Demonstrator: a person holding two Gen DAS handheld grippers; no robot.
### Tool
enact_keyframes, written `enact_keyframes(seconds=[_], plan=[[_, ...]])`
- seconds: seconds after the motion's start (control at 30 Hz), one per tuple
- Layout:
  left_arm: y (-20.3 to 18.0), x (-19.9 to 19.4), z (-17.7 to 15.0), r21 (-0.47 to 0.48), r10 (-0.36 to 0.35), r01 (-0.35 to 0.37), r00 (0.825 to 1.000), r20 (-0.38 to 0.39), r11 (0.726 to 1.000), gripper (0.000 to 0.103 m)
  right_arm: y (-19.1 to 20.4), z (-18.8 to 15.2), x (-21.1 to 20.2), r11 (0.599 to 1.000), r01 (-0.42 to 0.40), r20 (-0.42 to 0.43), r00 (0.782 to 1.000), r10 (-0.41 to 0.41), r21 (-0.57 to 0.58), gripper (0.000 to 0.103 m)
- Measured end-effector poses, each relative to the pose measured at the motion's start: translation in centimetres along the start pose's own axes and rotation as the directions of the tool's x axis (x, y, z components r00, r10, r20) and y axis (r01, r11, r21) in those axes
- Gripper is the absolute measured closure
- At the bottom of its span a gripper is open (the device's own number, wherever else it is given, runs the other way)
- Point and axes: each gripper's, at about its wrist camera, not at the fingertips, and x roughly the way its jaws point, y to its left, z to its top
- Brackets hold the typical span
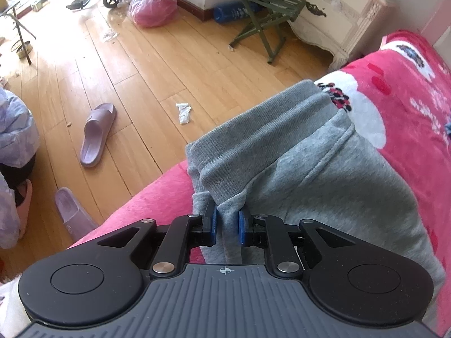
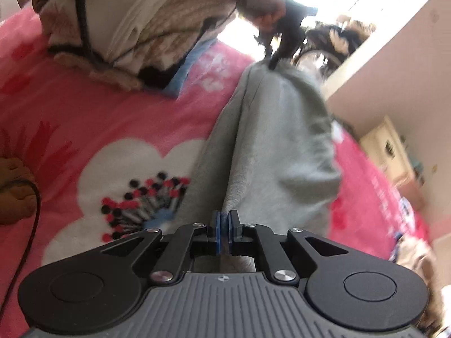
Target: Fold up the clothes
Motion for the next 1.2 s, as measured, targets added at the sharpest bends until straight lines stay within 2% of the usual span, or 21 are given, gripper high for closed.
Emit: enact_keyframes(seconds=[0.1, 0.13, 0.17, 0.2, 0.23, 0.3, 0.4, 0.47, 0.57, 0.67, 0.7, 0.77, 0.87, 1.03, 1.2], plan=[[-0.6, -0.2, -0.2, 0.044, 0.024, -0.024, 1.0, 0.014, 0.999, 0.083, 0.8, -0.9, 1.8, 0.999, 0.045, -0.046, 0.998, -0.045, 0.0, 0.094], [-0.7, -0.3, -0.3, 0.056, 0.03, -0.031, 0.999, 0.016, 0.998, 0.078, 0.6, -1.0, 2.0, 0.999, 0.049, -0.061, 0.997, -0.048, 0.021, 0.094], [-0.8, -0.6, -0.3, 0.06, 0.045, -0.046, 0.999, 0.016, 0.997, 0.068, 0.2, -1.1, 2.1, 0.998, 0.048, -0.074, 0.996, -0.044, 0.047, 0.093], [-0.8, -0.9, -0.2, 0.061, 0.061, -0.062, 0.998, 0.015, 0.996, 0.064, -0.1, -1.1, 2.0, 0.996, 0.045, -0.08, 0.996, -0.04, 0.07, 0.091], [-0.7, -1.3, -0.2, 0.059, 0.067, -0.067, 0.998, 0.009, 0.996, 0.062, -0.4, -1.1, 1.6, 0.995, 0.043, -0.073, 0.997, -0.036, 0.089, 0.084], [-0.5, -2.5, 0.1, 0.047, 0.059, -0.06, 0.998, 0.015, 0.997, 0.062, -0.9, -1.0, 0.5, 0.991, 0.043, -0.057, 0.998, -0.036, 0.123, 0.073], [-0.8, -5.3, 0.3, 0.046, 0.032, -0.035, 0.997, 0.065, 0.998, 0.062, -1.5, -0.8, -1.1, 0.985, 0.057, -0.024, 0.998, -0.054, 0.164, 0.072], [-2.0, -7.5, -0.2, 0.098, -0.017, 0.008, 0.995, 0.097, 0.995, 0.062, -1.6, -0.6, -2.2, 0.981, 0.066, 0.026, 0.997, -0.072, 0.181, 0.072], [-4.5, -9.5, -2.0, 0.199, -0.099, 0.081, 0.992, 0.084, 0.977, 0.062, -1.3, 0.3, -2.9, 0.982, 0.05, 0.127, 0.989, -0.074, 0.184, 0.074], [-7.0, -9.8, -4.3, 0.293, -0.146, 0.133, 0.989, 0.022, 0.947, 0.062, -0.5, 1.7, -1.7, 0.991, 0.051, 0.18, 0.981, -0.073, 0.124, 0.089], [-7.7, -9.4, -5.0, 0.323, -0.144, 0.136, 0.99, 0.002, 0.937, 0.062, -0.3, 2.2, -0.9, 0.993, 0.044, 0.188, 0.98, -0.064, 0.11, 0.094], [-9.3, -8.5, -6.5, 0.381, -0.138, 0.142, 0.99, -0.039, 0.914, 0.062, -0.3, 2.9, 0.7, 0.994, 0.026, 0.191, 0.981, -0.046, 0.107, 0.096], [-10.7, -6.5, -8.4, 0.452, -0.097, 0.115, 0.993, -0.064, 0.885, 0.063, -0.8, 3.5, 3.1, 0.992, 0.019, 0.167, 0.985, -0.04, 0.127, 0.098], [-11.1, -3.9, -9.7, 0.504, -0.054, 0.084, 0.996, -0.074, 0.859, 0.063, -2.6, 2.8, 7.2, 0.968, 0.002, 0.069, 0.997, -0.02, 0.251, 0.098], [-10.7, -3.7, -9.7, 0.523, -0.061, 0.091, 0.995, -0.073, 0.848, 0.063, -3.2, 3.1, 6.5, 0.961, -0.021, 0.13, 0.991, -0.015, 0.274, 0.098]])
